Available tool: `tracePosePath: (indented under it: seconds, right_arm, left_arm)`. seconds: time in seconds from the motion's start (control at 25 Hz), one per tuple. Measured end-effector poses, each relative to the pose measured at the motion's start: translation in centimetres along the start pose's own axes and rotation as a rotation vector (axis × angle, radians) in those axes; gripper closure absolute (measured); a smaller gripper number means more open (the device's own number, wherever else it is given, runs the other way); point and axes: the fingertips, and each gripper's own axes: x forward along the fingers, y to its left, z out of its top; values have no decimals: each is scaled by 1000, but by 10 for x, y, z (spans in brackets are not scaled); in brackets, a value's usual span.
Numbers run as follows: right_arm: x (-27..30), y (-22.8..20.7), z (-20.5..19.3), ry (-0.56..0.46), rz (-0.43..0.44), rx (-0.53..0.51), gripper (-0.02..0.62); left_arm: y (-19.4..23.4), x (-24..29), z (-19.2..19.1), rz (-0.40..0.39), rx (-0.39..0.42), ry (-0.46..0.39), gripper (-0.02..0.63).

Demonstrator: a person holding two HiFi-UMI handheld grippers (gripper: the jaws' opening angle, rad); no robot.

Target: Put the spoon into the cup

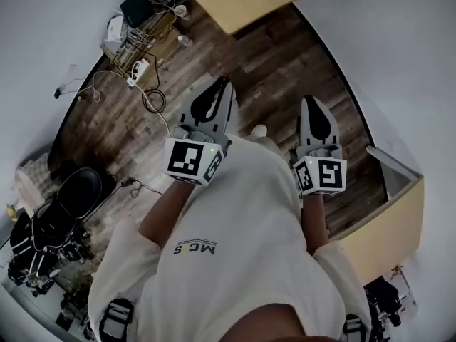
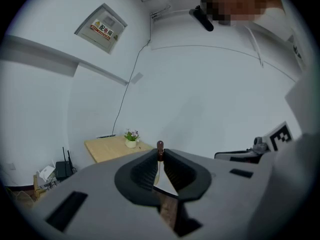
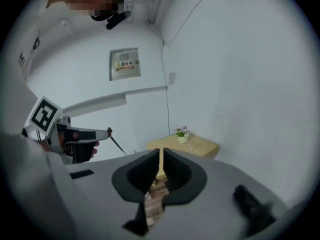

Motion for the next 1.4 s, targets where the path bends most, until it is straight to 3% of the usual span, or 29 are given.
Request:
tracePosePath:
  seconds: [0.08, 0.16, 0.32, 0.52, 0.72, 1.12, 1.4]
  right_arm:
    - [-29, -6, -14, -20, -14, 76, 551]
    - [-51, -8, -27, -22, -28, 62, 551]
    - [-100, 1, -49, -12, -32, 42, 551]
    - [-128, -9, -51, -93, -43, 140, 551]
    - [-146, -11, -59, -82, -37, 106, 550]
    - [-93, -34, -35, -108, -65, 64, 551]
    - [-13, -57, 15, -98, -75, 33, 551]
  left_arm:
    - [-17, -22, -16, 26, -12, 13, 561]
    - [-32, -40, -28, 48, -38, 25, 561]
    - [-73, -74, -49, 10, -31, 52, 561]
    - [-98, -82, -50, -30, 14, 16, 561]
    - [-113, -90, -55, -22, -2, 6, 561]
    - [-93, -22, -42, -62, -8, 19, 561]
    - [-55, 61, 8, -108, -25, -7, 561]
